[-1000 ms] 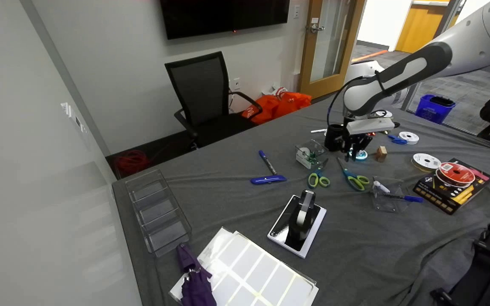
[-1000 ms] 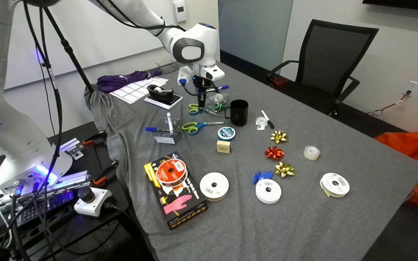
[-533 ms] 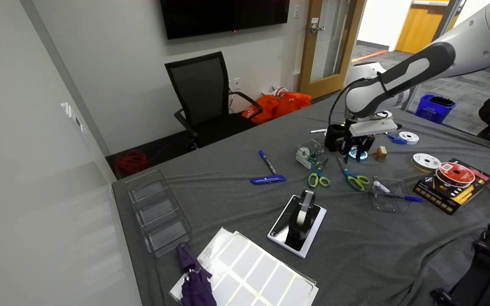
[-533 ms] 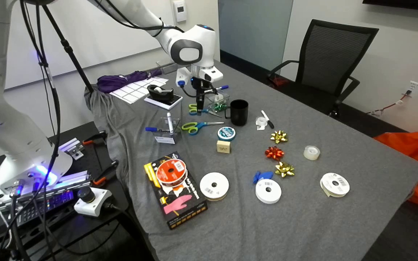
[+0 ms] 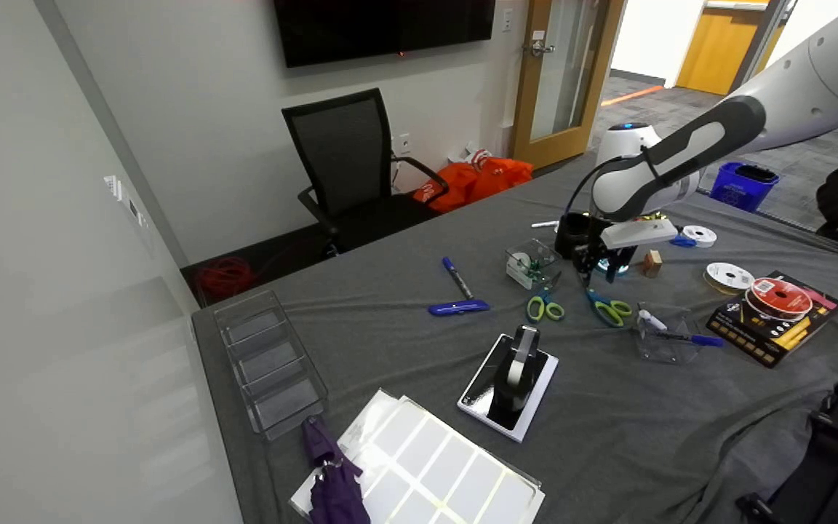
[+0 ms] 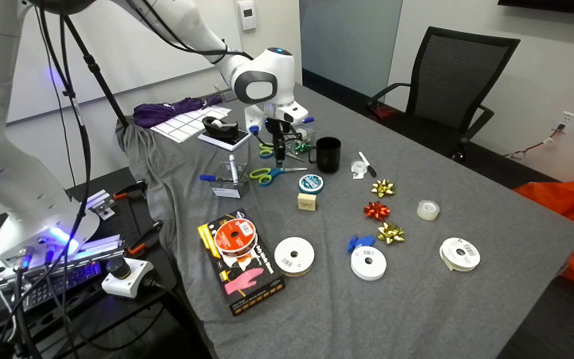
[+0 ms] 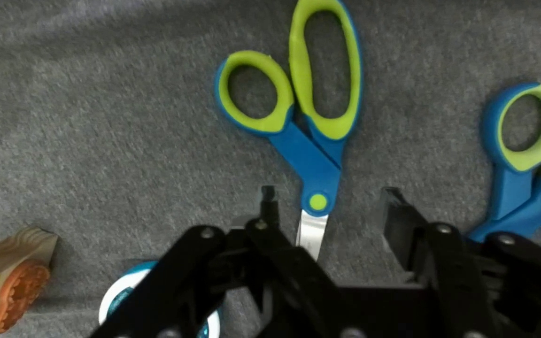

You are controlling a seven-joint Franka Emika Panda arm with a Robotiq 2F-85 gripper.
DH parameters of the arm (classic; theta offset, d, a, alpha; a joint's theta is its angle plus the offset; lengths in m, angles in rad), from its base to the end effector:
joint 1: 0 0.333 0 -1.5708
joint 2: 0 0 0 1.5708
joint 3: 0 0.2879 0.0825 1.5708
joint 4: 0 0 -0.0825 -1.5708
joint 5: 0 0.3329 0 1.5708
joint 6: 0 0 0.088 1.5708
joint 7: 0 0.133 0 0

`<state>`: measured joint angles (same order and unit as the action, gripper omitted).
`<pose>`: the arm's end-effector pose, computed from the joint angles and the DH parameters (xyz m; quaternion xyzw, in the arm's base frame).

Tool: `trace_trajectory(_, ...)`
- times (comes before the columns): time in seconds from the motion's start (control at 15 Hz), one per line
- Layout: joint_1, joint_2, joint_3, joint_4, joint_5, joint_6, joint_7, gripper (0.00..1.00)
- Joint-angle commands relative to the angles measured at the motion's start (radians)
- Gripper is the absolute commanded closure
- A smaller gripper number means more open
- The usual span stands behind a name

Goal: Put the right scissors in the bowl furthest from you

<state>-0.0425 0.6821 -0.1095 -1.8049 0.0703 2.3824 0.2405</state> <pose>0.5818 -0.0853 0.1512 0.9762 -0.2107 -0.0491 0.0143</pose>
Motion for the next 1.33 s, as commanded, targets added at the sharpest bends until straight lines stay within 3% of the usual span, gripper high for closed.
trace_trajectory(0.0,-0.01,0.031,0.016,-0.009,0.006,0.05,-0.035,0.63)
trace_trajectory(0.13,-0.007,0.042,0.018,-0.009,0.007,0.055,-0.034,0.64)
trace_trajectory(0.33,-0.006,0.053,0.02,-0.007,0.009,0.064,-0.032,0.52)
trace_trajectory(0.4,-0.005,0.055,0.02,-0.006,0.009,0.067,-0.031,0.54)
trace_trajectory(0.6,-0.005,0.056,0.018,-0.004,0.007,0.074,-0.03,0.46)
trace_trajectory(1.27,-0.002,0.069,0.01,0.012,0.002,0.085,-0.022,0.46)
